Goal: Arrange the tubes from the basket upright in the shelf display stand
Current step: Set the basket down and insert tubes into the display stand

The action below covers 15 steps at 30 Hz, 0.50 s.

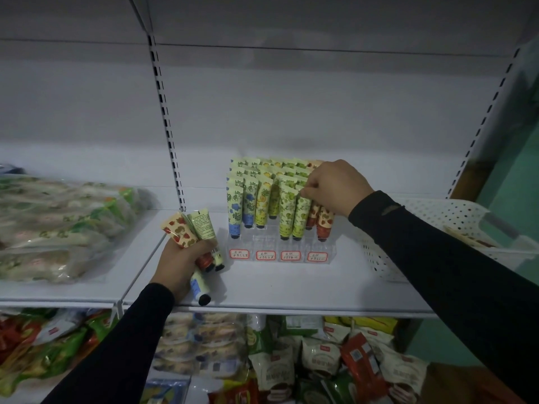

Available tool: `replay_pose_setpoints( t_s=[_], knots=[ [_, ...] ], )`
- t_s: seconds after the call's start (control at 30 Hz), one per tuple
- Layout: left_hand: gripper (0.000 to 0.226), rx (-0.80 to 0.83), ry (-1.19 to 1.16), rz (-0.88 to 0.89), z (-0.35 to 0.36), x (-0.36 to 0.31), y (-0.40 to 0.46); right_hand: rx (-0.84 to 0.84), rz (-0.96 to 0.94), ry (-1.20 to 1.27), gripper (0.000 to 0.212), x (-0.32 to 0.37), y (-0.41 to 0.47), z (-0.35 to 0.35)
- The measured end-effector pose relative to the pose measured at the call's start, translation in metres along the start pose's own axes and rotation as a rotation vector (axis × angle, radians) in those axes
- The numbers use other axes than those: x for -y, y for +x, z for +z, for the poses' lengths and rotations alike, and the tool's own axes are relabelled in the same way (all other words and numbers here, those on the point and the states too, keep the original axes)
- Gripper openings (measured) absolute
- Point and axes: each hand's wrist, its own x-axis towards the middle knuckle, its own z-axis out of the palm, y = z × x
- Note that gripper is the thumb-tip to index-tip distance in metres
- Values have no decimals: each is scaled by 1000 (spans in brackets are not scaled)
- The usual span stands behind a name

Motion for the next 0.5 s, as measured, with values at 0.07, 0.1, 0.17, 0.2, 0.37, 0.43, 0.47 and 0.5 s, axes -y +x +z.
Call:
replay_pose_setpoints(
  t_s=[0.07, 0.1, 0.17, 0.2, 0.37, 0.43, 0.47, 0.5],
  knots=[
    [14, -2, 13, -3, -1, 0, 1, -6, -2, -3, 39, 0, -1, 1],
    [14, -3, 19, -3, -1, 0, 1, -17, -1, -8, 41, 0, -2, 1],
    [14, -3, 20, 1, -1, 0, 0, -57, 2, 0, 46, 1, -4, 1],
    [14, -3, 19, 2, -1, 0, 0, -80, 5, 23, 49, 1, -6, 1],
    [14, -12, 33, 7, 2, -1, -2, -154, 29, 204, 43, 0, -9, -5],
    [13, -13, 21, 2, 2, -1, -2, -174, 52, 243, 38, -3, -10, -8],
    [13, -13, 12, -1, 2, -2, -2, -194, 69, 245, 37, -5, -11, -10],
    [13, -14, 4, -4, 2, -3, -2, -216, 86, 241, 36, -6, -11, -12]
  ],
)
